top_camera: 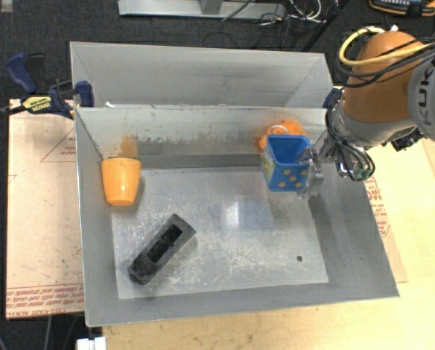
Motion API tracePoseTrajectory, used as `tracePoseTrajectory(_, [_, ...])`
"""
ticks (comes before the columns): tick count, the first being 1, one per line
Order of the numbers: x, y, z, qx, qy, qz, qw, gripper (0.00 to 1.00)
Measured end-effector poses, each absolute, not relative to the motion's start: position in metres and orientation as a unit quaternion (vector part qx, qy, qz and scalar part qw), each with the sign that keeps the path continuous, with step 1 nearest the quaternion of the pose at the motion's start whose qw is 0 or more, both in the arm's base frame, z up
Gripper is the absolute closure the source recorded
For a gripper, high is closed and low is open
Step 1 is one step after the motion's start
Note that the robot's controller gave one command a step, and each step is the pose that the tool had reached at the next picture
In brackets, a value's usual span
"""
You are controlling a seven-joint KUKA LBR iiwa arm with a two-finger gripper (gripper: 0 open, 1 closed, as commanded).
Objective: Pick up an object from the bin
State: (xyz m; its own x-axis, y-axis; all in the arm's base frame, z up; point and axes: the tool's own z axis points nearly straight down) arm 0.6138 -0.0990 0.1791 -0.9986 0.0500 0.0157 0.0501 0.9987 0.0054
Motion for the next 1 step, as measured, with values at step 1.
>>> tracePoseTrajectory(1, [0.6193,-0.1024,0.2464,-0.016,-1.000,-0.001,-0.002,1.00])
